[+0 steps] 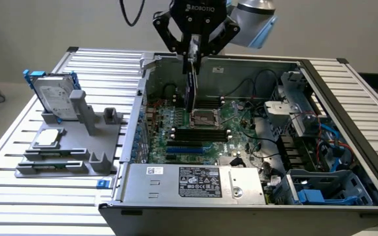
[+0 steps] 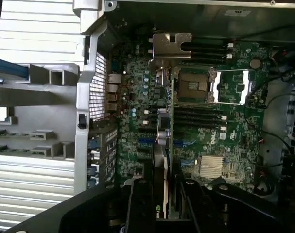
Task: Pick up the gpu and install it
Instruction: 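Pick up the gpu and move the gpu toward the slot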
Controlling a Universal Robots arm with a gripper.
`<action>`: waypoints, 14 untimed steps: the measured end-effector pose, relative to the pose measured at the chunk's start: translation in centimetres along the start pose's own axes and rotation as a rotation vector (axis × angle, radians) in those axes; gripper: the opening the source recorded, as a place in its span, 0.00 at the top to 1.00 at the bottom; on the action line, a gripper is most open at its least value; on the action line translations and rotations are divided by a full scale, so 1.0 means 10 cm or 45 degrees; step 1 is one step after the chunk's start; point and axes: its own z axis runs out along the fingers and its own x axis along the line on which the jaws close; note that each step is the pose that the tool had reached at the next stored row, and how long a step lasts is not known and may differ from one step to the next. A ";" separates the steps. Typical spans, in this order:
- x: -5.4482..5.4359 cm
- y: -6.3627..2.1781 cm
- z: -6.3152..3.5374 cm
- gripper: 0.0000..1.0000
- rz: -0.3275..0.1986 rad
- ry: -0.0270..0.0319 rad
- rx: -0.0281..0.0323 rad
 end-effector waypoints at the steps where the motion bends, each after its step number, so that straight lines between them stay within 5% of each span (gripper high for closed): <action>1: -0.04 -0.002 0.016 0.73 0.001 0.0000 -0.0001; 14: -0.39 -0.024 0.231 0.73 0.052 -0.0007 -0.0032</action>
